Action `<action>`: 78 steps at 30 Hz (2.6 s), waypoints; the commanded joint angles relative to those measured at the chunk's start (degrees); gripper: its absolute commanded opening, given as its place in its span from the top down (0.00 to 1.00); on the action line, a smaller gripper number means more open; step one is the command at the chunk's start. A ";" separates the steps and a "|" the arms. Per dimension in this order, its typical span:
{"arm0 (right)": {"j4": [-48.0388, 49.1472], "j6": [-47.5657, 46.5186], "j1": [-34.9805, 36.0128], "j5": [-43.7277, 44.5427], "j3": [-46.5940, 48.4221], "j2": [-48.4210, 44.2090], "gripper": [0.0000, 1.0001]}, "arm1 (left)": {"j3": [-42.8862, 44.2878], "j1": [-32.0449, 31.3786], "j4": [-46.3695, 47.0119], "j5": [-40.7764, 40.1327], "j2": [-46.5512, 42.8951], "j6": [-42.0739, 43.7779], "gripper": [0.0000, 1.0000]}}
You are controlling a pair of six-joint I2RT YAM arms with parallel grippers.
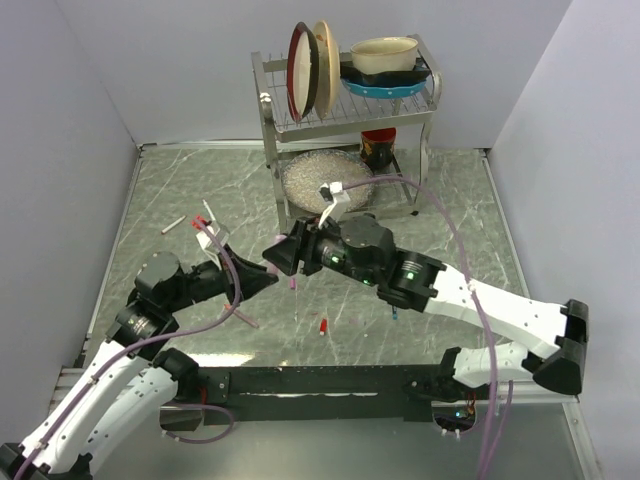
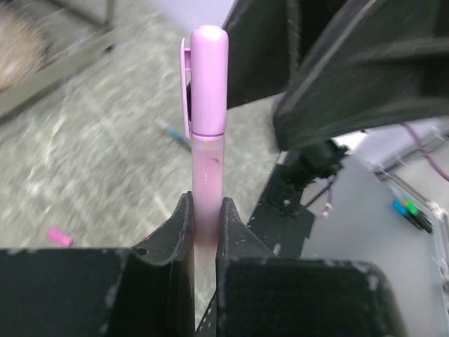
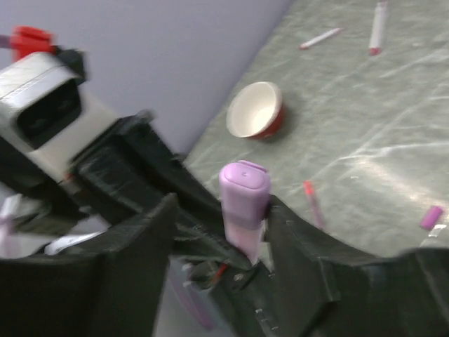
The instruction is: Insert the pens into the pen caps
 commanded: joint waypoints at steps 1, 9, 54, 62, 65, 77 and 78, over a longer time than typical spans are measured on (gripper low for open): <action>1.62 -2.93 0.77 -5.73 4.19 -4.21 0.29 | -0.28 0.36 9.79 9.82 -1.01 0.60 0.99; -0.85 -7.60 0.24 -4.76 7.72 -4.91 0.24 | -1.95 0.36 16.48 20.20 -1.89 -3.00 0.99; 20.95 -1.19 4.71 -27.62 -30.77 -10.54 1.00 | 9.03 3.52 37.23 9.57 23.50 -17.41 0.99; 9.72 1.10 2.62 -15.36 -22.70 -14.13 1.00 | 13.26 3.79 30.31 15.36 27.21 -14.97 0.94; 1.45 3.20 -4.22 -11.98 -15.84 -15.10 1.00 | 10.37 3.79 27.14 17.22 23.61 -12.60 0.51; -25.27 -5.66 -23.40 -8.19 -6.86 -8.26 1.00 | 6.33 3.00 4.00 0.72 9.02 2.55 0.01; -26.33 -6.54 -24.88 -7.75 -7.39 -6.86 1.00 | 5.35 3.00 4.62 -3.31 8.23 2.01 0.01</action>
